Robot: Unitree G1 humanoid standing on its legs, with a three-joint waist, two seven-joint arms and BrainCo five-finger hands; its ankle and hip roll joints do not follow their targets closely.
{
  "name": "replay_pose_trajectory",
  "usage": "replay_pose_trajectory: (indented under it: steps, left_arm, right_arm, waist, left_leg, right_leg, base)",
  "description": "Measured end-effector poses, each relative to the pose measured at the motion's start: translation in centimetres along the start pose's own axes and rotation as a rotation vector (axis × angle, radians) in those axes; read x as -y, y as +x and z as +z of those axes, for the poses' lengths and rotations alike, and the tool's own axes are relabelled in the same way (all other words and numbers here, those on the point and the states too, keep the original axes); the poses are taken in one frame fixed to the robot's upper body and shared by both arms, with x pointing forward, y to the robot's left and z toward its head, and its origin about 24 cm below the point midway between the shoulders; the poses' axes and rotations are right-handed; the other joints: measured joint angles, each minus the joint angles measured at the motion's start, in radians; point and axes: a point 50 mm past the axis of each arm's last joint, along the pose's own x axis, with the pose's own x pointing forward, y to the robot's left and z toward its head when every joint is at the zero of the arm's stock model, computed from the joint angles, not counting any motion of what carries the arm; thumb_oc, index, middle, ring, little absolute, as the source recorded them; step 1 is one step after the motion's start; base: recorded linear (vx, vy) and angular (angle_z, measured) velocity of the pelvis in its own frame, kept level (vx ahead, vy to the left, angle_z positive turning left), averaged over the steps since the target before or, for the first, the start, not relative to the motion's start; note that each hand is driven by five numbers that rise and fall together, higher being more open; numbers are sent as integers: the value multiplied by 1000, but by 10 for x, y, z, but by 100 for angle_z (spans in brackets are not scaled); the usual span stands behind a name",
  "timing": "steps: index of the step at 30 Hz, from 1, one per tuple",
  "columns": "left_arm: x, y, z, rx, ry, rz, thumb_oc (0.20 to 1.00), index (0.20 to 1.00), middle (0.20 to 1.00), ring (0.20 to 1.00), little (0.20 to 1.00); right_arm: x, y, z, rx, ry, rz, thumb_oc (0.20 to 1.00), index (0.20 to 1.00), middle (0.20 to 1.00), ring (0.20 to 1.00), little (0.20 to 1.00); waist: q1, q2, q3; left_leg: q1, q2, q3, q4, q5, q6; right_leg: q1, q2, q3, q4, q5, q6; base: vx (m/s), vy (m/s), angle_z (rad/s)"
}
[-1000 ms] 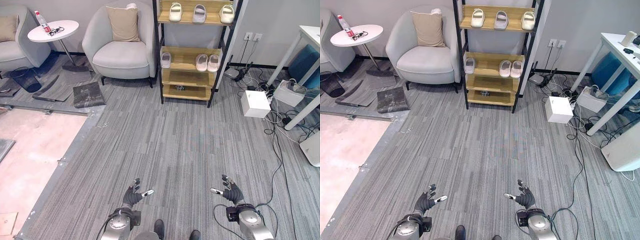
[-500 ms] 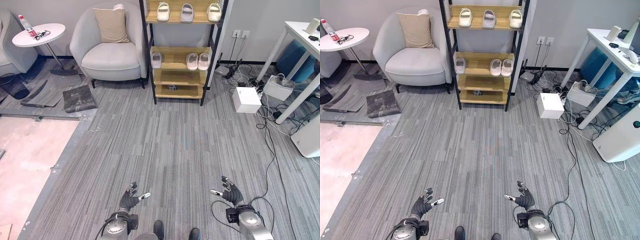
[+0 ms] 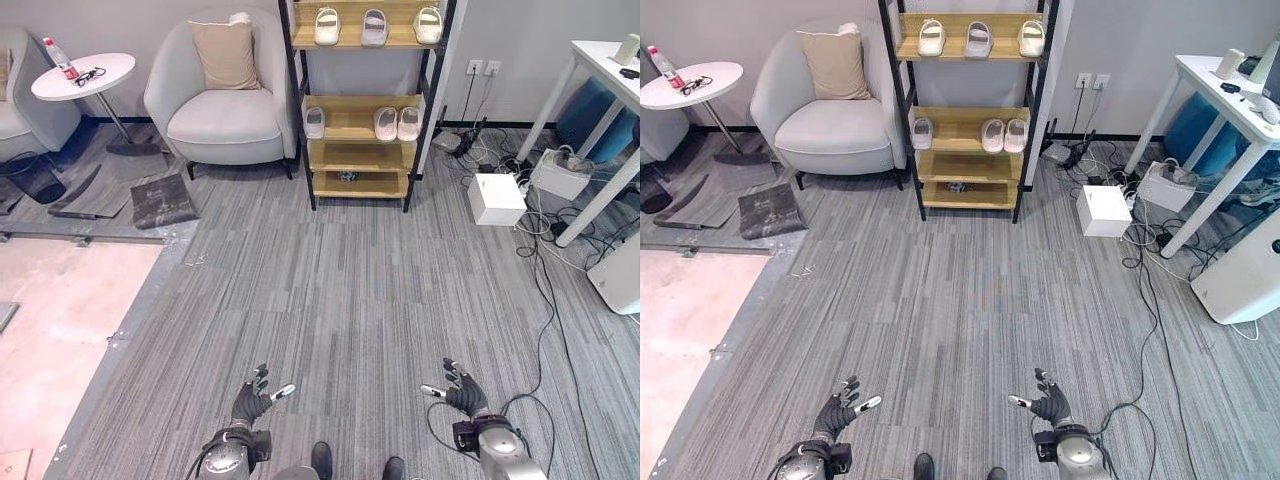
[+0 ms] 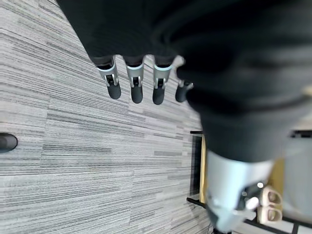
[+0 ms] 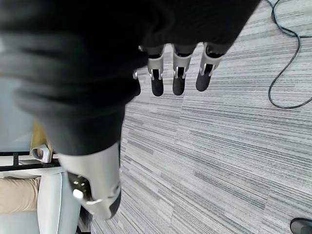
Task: Arrange the slippers neatly on the shoe rack.
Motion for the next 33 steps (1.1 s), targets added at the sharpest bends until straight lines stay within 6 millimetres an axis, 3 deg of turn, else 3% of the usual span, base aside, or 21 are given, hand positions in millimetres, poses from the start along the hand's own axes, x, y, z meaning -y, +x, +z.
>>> replay_pose_trajectory:
  steps: [5,9,18,22,23,24,25,28,31,33]
  left_arm:
    - [3,6,9,25,2,-13,1000,1000,1000,1000,1000]
    - [3,4,7,17,2,-10,1000,1000,1000,1000,1000]
    - [-1,1,0,-6,4,-7,1000,1000,1000,1000,1000]
    - [-4,3,-1,-16,15,6,1000,1000,1000,1000,1000]
    - [-6,3,-3,-28,20,14,1000,1000,1000,1000,1000]
    - [-9,5,0,-20,33,18,1000,1000,1000,1000,1000]
    - [-11,5,1,-19,35,21,1000,1000,1000,1000,1000]
    - [-20,5,3,-16,42,44,1000,1000,1000,1000,1000]
    - [-23,7,6,-6,33,61,1000,1000,1000,1000,1000]
    - [-24,8,8,-2,38,62,1000,1000,1000,1000,1000]
  right_arm:
    - [2,-1,-1,-4,2,-7,1000,1000,1000,1000,1000]
    - [1,2,5,13,2,-3,1000,1000,1000,1000,1000]
    - [1,2,4,14,4,2,1000,1000,1000,1000,1000]
    - [6,4,10,29,14,-22,1000,1000,1000,1000,1000]
    - [6,6,13,39,12,-22,1000,1000,1000,1000,1000]
    - [5,6,15,46,16,-20,1000,1000,1000,1000,1000]
    - [5,6,15,47,17,-18,1000,1000,1000,1000,1000]
    - [3,5,19,70,30,-16,1000,1000,1000,1000,1000]
    - [2,5,21,79,35,-13,1000,1000,1000,1000,1000]
    - [1,5,21,78,39,-13,1000,1000,1000,1000,1000]
  waist:
    - [-5,1,2]
    - [-2,3,2]
    - [-1,-39,23]
    - [-12,-35,41]
    - [-12,-26,57]
    - [-21,-40,80]
    - [-18,-46,87]
    - [-23,-53,98]
    - [-27,-70,102]
    - [-30,-80,107]
  left_leg:
    - [-24,-9,-64,0,12,-9]
    - [-31,-11,-63,0,12,-10]
    - [-12,-13,-42,0,8,-3]
    - [5,-18,-43,1,-19,28]
    - [12,-18,-41,2,-26,38]
    - [42,-31,-44,5,-34,50]
    - [50,-37,-43,0,-37,55]
    - [58,-49,-43,3,-39,68]
    - [61,-59,-45,0,-46,67]
    - [69,-59,-48,0,-59,59]
  right_leg:
    - [4,-5,-73,0,-1,-1]
    - [-5,-7,-67,0,-2,0]
    - [-2,-12,-44,23,0,3]
    - [-111,-70,-38,299,-94,42]
    - [-171,-109,-36,460,-117,74]
    - [-228,-148,-27,592,-125,95]
    - [-253,-162,-22,637,-149,111]
    - [-297,-218,-23,547,-158,123]
    - [-307,-253,-41,228,-58,182]
    - [-305,-253,-47,94,14,194]
  base:
    - [-41,29,41]
    - [10,39,0]
    - [13,93,-7]
    - [43,166,-1]
    - [162,91,-2]
    - [165,87,-5]
    - [237,11,5]
    - [296,-71,-1]
    - [292,-94,3]
    - [318,-69,4]
